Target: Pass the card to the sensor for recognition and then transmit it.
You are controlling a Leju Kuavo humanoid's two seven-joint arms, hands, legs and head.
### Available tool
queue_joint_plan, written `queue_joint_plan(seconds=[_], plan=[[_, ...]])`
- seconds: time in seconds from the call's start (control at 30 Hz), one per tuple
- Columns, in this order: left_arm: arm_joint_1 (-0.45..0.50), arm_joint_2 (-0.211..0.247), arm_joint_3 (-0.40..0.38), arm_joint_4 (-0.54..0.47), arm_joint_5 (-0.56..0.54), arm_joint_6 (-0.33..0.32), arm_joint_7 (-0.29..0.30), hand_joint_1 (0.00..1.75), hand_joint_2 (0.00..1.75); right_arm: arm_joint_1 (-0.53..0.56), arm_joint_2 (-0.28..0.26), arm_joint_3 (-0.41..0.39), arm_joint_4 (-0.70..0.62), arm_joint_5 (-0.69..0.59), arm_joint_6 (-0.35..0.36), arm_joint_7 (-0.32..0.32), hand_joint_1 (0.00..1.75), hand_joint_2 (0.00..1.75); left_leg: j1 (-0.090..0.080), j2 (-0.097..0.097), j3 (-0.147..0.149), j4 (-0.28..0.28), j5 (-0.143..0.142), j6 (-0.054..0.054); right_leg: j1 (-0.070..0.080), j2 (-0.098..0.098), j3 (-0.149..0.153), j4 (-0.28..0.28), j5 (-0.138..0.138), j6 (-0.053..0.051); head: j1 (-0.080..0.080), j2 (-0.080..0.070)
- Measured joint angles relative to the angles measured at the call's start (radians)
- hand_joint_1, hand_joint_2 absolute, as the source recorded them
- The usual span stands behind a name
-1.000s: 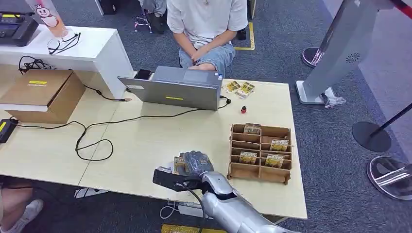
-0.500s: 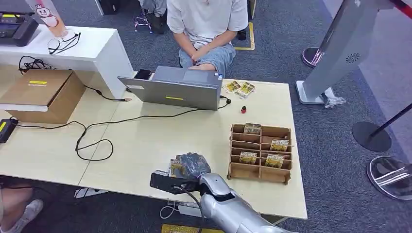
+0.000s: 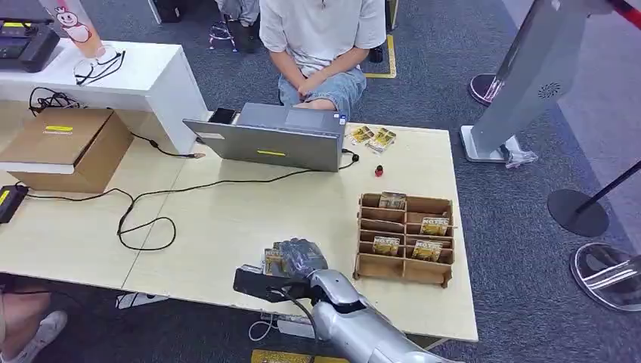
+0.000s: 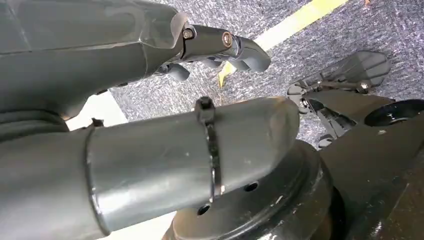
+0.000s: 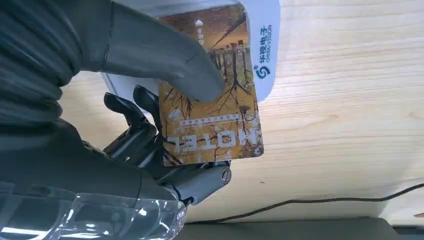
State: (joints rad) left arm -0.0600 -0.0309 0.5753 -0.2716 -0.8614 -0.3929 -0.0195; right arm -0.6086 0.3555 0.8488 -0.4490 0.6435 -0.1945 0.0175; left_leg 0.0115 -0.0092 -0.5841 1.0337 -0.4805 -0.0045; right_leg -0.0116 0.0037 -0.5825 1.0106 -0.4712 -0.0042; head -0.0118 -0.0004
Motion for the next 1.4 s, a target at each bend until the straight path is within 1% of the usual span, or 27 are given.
queue_joint_plan(seconds=[0.23,0.37,0.57,0.8,1.0,1.1,1.2,1.4], plan=[[0.007,0.000,0.000,-0.003,0.006,0.000,-0.004,0.00,0.00,0.023,-0.003,-0.001,-0.041,-0.053,0.018,-0.063,1.75,1.75,0.000,0.000,0.000,0.000,0.000,0.000,0.000,0.000,0.000,0.000,0.000,0.000,0.000,0.000],[0.013,0.002,0.000,-0.003,0.010,-0.001,-0.008,0.00,0.00,0.051,-0.023,-0.005,-0.103,-0.085,0.031,-0.085,1.75,1.75,0.000,0.000,0.000,0.000,0.000,0.000,0.000,0.000,-0.001,0.000,0.000,0.000,0.000,0.000],[0.022,0.003,0.001,-0.003,0.008,-0.001,-0.019,0.00,0.00,0.092,-0.064,-0.028,-0.241,-0.143,0.055,-0.102,1.75,1.75,0.000,0.000,-0.001,0.000,0.000,0.000,0.000,0.000,-0.001,0.000,0.000,0.000,0.000,0.000],[0.027,0.004,0.002,-0.003,0.000,-0.002,-0.034,0.00,0.00,0.143,-0.119,-0.056,-0.445,-0.193,0.080,-0.108,1.75,1.75,0.000,0.000,-0.001,0.000,0.000,0.000,0.000,0.000,-0.001,0.000,0.000,0.000,0.000,0.000],[0.036,0.009,0.002,-0.003,-0.010,-0.003,-0.051,0.00,0.00,0.177,-0.171,-0.083,-0.618,-0.219,0.084,-0.120,1.75,1.75,0.000,0.000,-0.001,0.000,0.000,0.000,0.000,0.000,-0.001,0.000,0.000,0.000,0.000,0.000],[0.036,0.011,0.002,-0.003,-0.019,-0.003,-0.057,0.00,0.00,0.186,-0.192,-0.100,-0.694,-0.227,0.073,-0.127,1.75,1.75,0.000,0.000,-0.001,0.000,0.000,0.000,0.000,0.000,-0.001,0.000,0.000,0.000,0.000,0.000],[0.036,0.012,0.002,-0.003,-0.026,-0.003,-0.059,0.00,0.00,0.186,-0.203,-0.118,-0.746,-0.202,0.041,-0.134,1.75,1.75,0.000,0.000,-0.001,0.000,0.000,0.000,0.000,0.000,-0.001,0.000,0.000,0.000,0.000,0.000],[0.035,0.013,0.002,-0.003,-0.038,-0.003,-0.065,0.00,0.00,0.179,-0.216,-0.147,-0.794,-0.155,-0.016,-0.146,1.75,1.75,0.000,0.000,-0.001,0.000,0.000,0.000,0.000,0.000,-0.001,0.000,0.000,0.000,0.000,0.000]])
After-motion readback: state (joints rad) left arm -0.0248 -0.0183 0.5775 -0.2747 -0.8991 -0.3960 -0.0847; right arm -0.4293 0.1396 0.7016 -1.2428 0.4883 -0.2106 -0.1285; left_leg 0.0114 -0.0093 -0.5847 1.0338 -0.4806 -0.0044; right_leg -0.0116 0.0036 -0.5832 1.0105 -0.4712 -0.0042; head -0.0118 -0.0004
